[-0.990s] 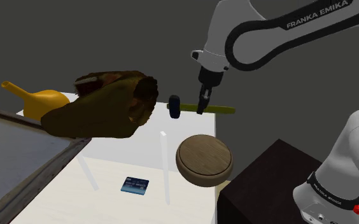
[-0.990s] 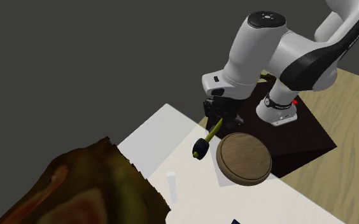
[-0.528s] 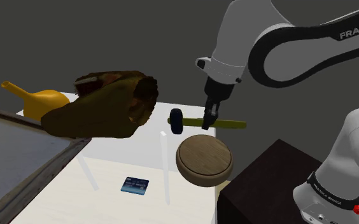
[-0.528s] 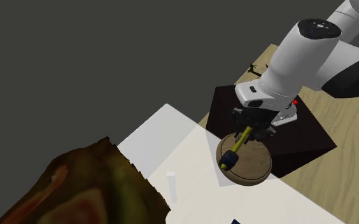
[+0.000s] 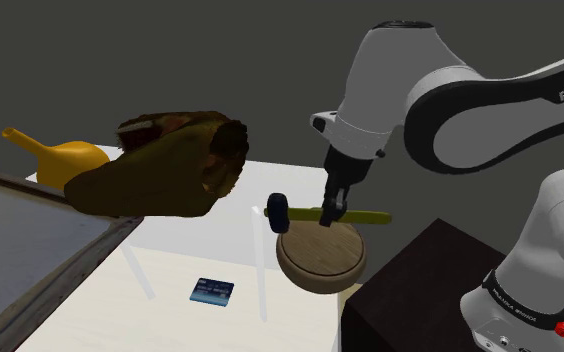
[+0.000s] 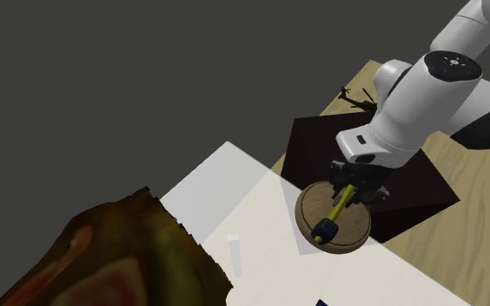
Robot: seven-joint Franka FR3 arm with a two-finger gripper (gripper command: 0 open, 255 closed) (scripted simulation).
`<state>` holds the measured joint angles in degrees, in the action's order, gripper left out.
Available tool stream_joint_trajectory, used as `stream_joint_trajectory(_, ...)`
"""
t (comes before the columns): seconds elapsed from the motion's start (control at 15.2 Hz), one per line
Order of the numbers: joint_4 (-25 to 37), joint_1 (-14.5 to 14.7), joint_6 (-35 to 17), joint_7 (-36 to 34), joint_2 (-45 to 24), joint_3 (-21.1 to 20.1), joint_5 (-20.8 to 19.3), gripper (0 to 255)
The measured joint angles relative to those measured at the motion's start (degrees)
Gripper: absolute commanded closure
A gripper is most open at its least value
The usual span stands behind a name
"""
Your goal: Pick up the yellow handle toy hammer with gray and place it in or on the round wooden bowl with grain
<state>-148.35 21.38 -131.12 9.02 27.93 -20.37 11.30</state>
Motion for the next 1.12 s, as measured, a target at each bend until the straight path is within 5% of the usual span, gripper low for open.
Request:
stream_joint_trajectory(0.73,-3.06,-0.06,-5.57,-0.1,-2.47,-0.86,0.21,255)
stream_joint_trajectory(0.79,-3.07,-0.06,-5.57,-0.09,-2.47,-0.85,0.21,0)
stream_joint_trajectory(1.12,-3.07,-0.05,-5.58,-0.09,-2.48,-0.86,0.21,0)
